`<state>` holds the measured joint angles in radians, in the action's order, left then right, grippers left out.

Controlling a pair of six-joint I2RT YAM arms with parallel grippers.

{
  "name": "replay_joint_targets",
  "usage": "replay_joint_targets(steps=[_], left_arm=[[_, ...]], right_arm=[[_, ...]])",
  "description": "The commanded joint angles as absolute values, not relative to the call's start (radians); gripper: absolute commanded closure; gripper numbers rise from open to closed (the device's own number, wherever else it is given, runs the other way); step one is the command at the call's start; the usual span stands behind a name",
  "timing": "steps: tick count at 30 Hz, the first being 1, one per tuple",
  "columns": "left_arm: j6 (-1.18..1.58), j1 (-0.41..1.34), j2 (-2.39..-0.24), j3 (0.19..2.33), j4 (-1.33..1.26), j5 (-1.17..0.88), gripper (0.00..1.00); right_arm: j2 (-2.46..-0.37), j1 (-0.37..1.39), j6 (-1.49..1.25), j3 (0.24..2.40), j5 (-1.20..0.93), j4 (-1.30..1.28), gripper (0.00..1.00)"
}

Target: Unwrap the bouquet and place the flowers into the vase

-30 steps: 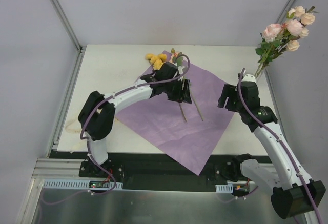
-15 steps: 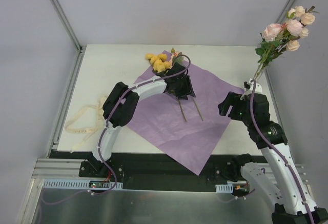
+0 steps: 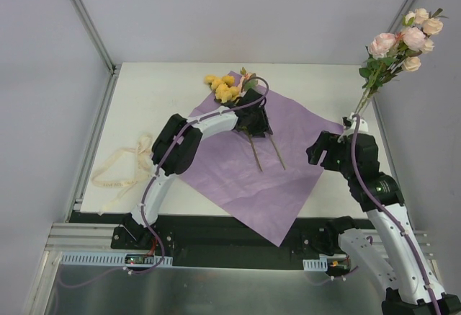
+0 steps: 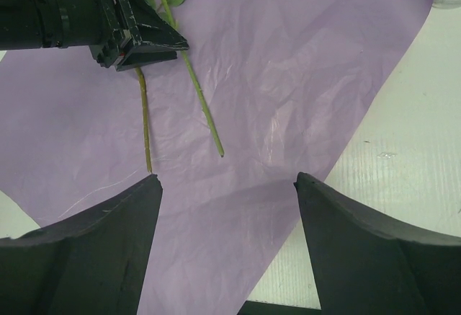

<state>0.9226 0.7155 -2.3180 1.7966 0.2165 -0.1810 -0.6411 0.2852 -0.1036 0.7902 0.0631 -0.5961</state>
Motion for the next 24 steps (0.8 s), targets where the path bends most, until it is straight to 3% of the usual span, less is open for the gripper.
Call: replay_joint_targets(steps=[1, 13, 18, 21, 24], left_arm=[[0.920, 0.693, -2.330, 1.841, 0.216, -0.167, 0.65], [0.951, 0.683, -2.390, 1.914, 0.207, -0.181, 0.75], [0.911, 0.683, -2.393, 1.940, 0.189, -0.216, 0.94], [0.833, 0.684, -2.321, 1.925, 0.186, -0.215, 1.00], [0.700, 0.683, -2.197, 1.850, 0.180, -0.215, 1.00]], right_arm=[[-0.615, 0.287, -0.103, 0.801, 0.080, -0.600, 0.22], [-0.594, 0.287, -0.110, 0.822, 0.089, -0.637, 0.22], [-0.584, 0.285, -0.120, 0.828, 0.080, -0.652, 0.22], [-0.584, 0.287, -0.121, 0.834, 0.078, -0.661, 0.21], [-0.587, 0.287, -0.120, 0.835, 0.077, -0.658, 0.21]])
